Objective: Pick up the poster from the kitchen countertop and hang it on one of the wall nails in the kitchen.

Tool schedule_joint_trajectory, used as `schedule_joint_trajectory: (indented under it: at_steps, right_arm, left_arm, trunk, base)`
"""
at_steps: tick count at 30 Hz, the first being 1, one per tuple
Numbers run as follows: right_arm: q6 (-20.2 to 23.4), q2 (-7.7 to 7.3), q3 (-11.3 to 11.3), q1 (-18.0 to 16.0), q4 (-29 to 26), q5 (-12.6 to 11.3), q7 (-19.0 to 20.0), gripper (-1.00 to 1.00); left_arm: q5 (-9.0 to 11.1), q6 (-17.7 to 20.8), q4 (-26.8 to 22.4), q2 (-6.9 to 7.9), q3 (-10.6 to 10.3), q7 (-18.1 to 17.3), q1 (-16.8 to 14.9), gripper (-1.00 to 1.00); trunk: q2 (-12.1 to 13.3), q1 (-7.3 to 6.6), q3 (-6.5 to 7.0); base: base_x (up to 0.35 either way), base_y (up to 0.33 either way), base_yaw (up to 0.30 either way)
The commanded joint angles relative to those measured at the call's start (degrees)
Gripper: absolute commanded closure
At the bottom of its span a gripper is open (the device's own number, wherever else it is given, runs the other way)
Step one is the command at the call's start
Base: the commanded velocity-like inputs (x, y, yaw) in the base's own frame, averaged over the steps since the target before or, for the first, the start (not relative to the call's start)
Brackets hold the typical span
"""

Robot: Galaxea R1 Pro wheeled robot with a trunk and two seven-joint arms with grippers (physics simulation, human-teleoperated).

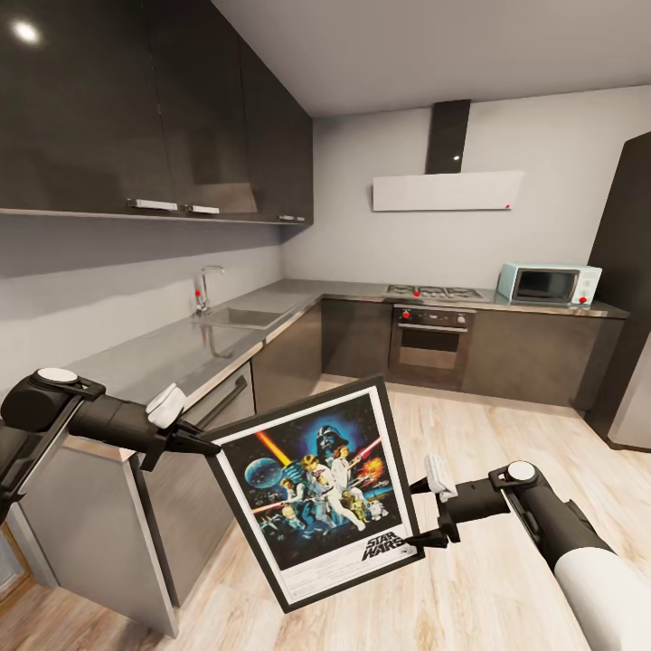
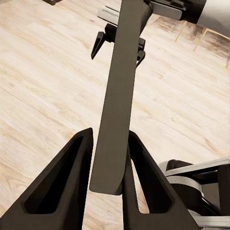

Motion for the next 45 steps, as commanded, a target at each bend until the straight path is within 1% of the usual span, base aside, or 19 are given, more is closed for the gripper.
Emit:
schedule_joint_trajectory:
  at_steps: [1, 11, 19, 32, 36, 38, 45]
  right_arm:
    - [-0.43, -0.01, -0.01, -0.04, -0.06, 0.22, 0.08, -1.0]
    - [-0.45, 0.0, -0.04, -0.04, -0.2, 0.2, 0.1, -1.0]
    - [-2.21, 0.0, -0.08, -0.04, -0.27, 0.19, 0.15, -1.0]
    - [-2.69, -0.07, -0.21, 0.0, -0.3, 0.19, 0.32, -1.0]
    - [-2.77, -0.12, -0.21, 0.04, -0.32, 0.19, 0.39, -1.0]
    - [-2.8, -0.15, -0.21, 0.04, -0.34, 0.19, 0.41, -1.0]
    - [-2.88, -0.18, -0.22, 0.05, -0.35, 0.19, 0.42, -1.0]
  left_arm:
    - [0.16, 0.52, 0.0, 0.06, -0.11, -0.09, -0.07, 1.0]
    - [0.15, 0.52, 0.0, 0.06, -0.11, -0.09, -0.07, 1.0]
    - [0.13, 0.52, 0.0, 0.06, -0.11, -0.09, -0.07, 1.0]
    - [0.13, 0.52, 0.0, 0.06, -0.08, -0.09, -0.07, 1.0]
    - [0.18, 0.52, 0.0, 0.06, 1.52, -0.09, -0.07, 1.0]
    - [0.19, 0.52, 0.0, 0.07, 2.01, -0.09, -0.07, 1.0]
    - [0.21, 0.52, 0.0, 0.13, 2.32, -0.09, -0.07, 1.0]
  trunk:
    - [-0.04, 0.0, -0.07]
    - [-0.04, 0.0, -0.07]
    - [-0.04, 0.0, -0.07]
    - [-0.04, 0.0, -0.07]
    - [-0.04, 0.0, -0.07]
    - [-0.04, 0.0, -0.07]
    - [-0.04, 0.0, -0.07]
  base:
    - [0.0, 0.0, 0.0]
    - [0.0, 0.0, 0.0]
    - [0.0, 0.0, 0.0]
    - [0.0, 0.0, 0.0]
    - [0.0, 0.0, 0.0]
    - [0.0, 0.0, 0.0]
    - [0.0, 0.0, 0.0]
